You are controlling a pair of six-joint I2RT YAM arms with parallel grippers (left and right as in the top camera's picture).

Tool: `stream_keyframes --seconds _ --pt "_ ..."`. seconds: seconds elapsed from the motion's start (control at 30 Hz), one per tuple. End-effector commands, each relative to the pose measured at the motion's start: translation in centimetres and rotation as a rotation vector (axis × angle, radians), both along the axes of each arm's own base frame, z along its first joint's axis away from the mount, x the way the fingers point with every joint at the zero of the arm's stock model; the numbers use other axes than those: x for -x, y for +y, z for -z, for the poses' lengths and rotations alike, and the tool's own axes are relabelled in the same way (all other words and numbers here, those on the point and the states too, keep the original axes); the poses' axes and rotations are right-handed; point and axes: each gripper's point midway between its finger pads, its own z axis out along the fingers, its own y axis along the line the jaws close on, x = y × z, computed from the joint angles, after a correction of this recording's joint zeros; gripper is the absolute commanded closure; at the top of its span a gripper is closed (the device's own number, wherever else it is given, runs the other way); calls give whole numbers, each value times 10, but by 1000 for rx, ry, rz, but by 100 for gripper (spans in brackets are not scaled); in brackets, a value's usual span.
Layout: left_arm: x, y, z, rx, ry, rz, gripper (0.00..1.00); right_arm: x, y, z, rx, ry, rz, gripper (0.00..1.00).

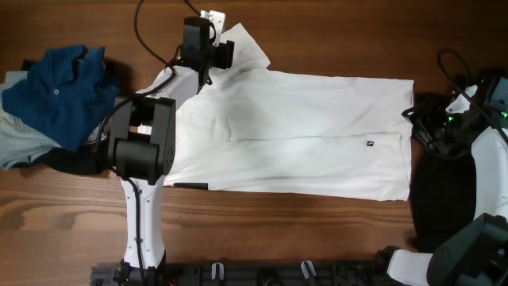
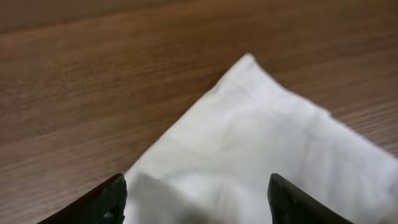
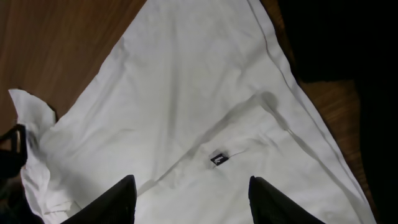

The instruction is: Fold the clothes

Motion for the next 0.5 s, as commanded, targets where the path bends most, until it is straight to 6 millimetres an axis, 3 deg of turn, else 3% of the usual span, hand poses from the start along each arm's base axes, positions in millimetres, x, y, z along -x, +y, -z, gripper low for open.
stream_keyframes --seconds 0.0,0.1,0.17,0.23,0.27,0.37,0.47 --pt "1 7 29 -47 41 -9 28 -6 1 -12 14 -41 -25 42" --pt "8 9 39 -55 80 -8 32 -6 1 -12 14 -40 -25 42" --pt "9 9 40 -57 86 -8 48 -6 1 -12 13 -40 -23 42" --pt "9 9 40 -52 90 -12 76 -6 1 -12 12 -39 -23 42" --pt "10 9 39 -41 97 -22 96 -5 1 -12 12 -38 -24 43" --pt "12 9 25 -30 106 -32 96 -6 1 -12 15 -41 -26 43" --pt "10 21 -16 -50 67 -73 96 -12 -8 -12 62 -60 -13 43"
